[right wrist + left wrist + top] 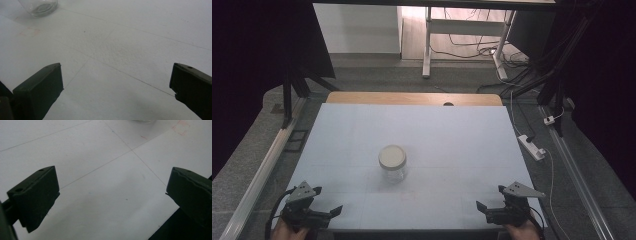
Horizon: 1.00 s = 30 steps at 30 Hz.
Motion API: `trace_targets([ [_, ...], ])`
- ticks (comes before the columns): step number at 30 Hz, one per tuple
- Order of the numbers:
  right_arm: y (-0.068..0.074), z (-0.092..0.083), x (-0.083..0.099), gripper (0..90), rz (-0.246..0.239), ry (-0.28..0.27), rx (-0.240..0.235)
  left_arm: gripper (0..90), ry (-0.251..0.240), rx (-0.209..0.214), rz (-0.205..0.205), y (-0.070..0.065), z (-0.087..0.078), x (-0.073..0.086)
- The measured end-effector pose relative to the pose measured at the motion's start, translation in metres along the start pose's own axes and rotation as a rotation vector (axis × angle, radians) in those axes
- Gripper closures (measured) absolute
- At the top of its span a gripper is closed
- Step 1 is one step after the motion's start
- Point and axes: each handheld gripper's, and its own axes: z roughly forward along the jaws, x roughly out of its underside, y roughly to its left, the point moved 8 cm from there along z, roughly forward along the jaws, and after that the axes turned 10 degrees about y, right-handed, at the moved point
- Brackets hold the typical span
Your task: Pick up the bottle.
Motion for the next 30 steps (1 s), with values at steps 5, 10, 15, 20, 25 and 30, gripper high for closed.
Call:
trace_targets([
  [5,0.0,0.0,0.0,0.0,-0.003,0.003,-0.002,0.0,-0.006,-0.003,-0.004,0.0,-0.001,0.0],
  [10,0.0,0.001,0.0,0.0,-0.004,0.005,-0.003,0.0,-0.03,-0.02,0.023,-0.002,-0.004,-0.005],
  [15,0.001,0.001,0.0,0.0,-0.007,0.011,-0.006,0.0,-0.058,-0.011,0.041,-0.005,-0.007,-0.009],
  [20,0.001,0.002,0.0,0.0,-0.009,0.013,-0.006,0.0,-0.06,0.027,0.049,-0.006,-0.006,-0.011],
  [25,0.001,0.002,0.0,0.0,-0.011,0.014,-0.006,0.0,-0.086,0.063,0.048,-0.005,-0.005,-0.015],
  [30,0.001,0.002,0.001,0.0,-0.014,0.017,-0.007,0.0,-0.092,0.056,0.071,-0.007,-0.004,-0.019],
])
